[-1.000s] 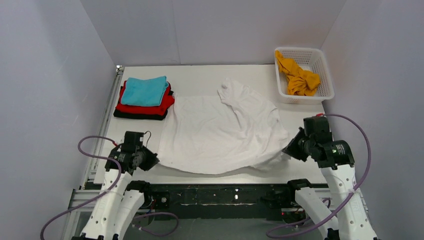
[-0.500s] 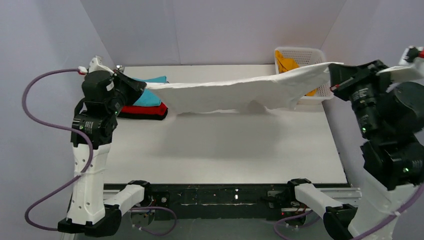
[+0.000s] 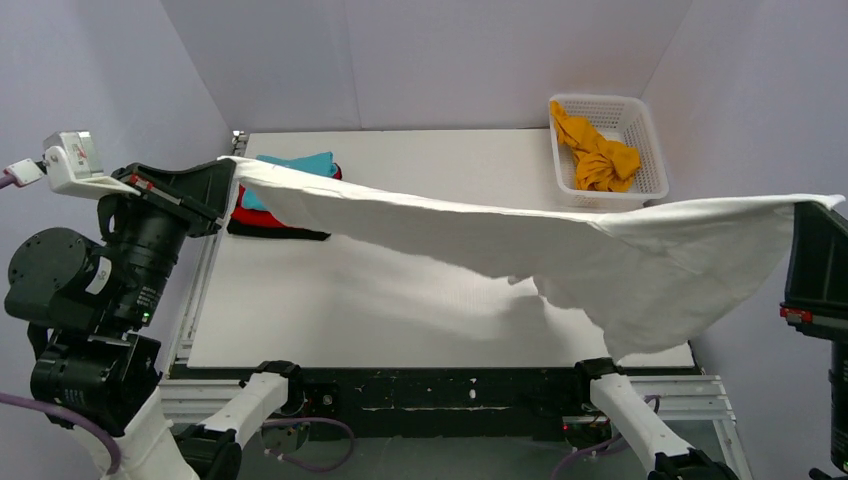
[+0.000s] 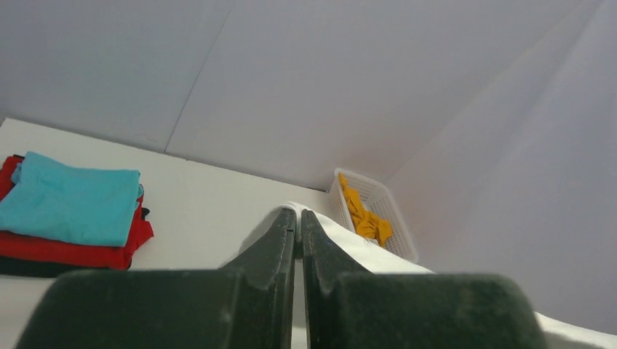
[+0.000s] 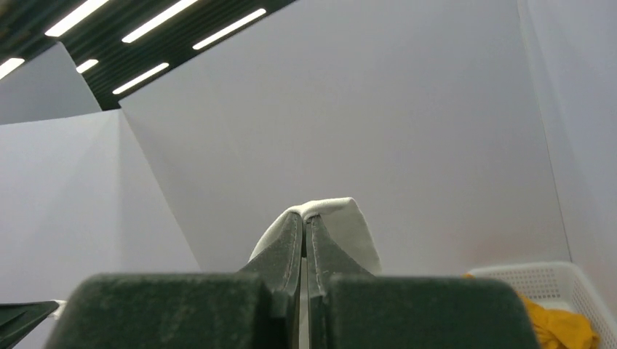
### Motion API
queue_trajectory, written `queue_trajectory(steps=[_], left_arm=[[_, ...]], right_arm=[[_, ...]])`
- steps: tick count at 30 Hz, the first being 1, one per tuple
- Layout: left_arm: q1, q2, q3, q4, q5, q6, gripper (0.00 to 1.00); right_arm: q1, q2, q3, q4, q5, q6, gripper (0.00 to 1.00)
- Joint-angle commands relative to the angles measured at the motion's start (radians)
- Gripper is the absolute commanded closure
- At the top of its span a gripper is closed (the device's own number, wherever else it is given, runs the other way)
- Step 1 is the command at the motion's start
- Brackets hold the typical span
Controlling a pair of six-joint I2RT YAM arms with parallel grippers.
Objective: Fold and stack the t-shirts
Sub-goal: Flatten out the tshirt
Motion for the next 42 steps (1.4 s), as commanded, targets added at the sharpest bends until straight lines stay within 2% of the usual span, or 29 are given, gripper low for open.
queue_trajectory(steps=[1,6,12,14,18,21,24,29,31,35,38,42], left_arm=[[-0.001,0.013,0.072,0.043,-0.013,0.075,1.00],[-0.001,0.088,0.132,0.039,-0.023,0.085,1.00],[-0.001,0.242,0.082,0.040,-0.138,0.152,1.00],[-0.001,0.294,0.018,0.048,-0.171,0.175,1.00],[0.001,0.415,-0.227,0.171,-0.222,0.194,1.00],[0.001,0.566,-0.323,0.234,-0.243,0.197,1.00],[0.002,0.747,-0.361,0.278,-0.284,0.199,1.00],[0.003,1.062,-0.193,0.198,-0.365,0.198,1.00],[0.003,1.176,-0.120,0.170,-0.382,0.203,1.00],[0.004,1.286,-0.050,0.165,-0.402,0.215,1.00],[0.003,1.337,-0.001,0.145,-0.407,0.227,1.00],[0.004,1.380,0.071,0.111,-0.417,0.215,1.00]], right_arm=[[-0.001,-0.019,0.013,0.165,-0.030,-0.062,0.99],[-0.001,0.032,0.003,0.214,-0.001,-0.099,0.99],[-0.001,0.163,-0.166,0.348,0.149,-0.213,0.99],[-0.001,0.213,-0.262,0.377,0.213,-0.239,0.99],[-0.001,0.287,-0.490,0.472,0.263,-0.226,0.99],[-0.008,0.368,-0.631,0.515,0.283,-0.188,0.99],[-0.030,0.496,-0.714,0.550,0.227,-0.133,0.99],[-0.085,0.810,-0.676,0.594,0.001,-0.052,0.99],[-0.097,0.984,-0.572,0.536,-0.072,-0.028,0.99],[-0.102,1.228,-0.359,0.428,-0.164,-0.014,0.99],[-0.102,1.318,-0.303,0.409,-0.181,0.010,0.99],[-0.102,1.355,-0.291,0.461,-0.182,0.025,0.99]])
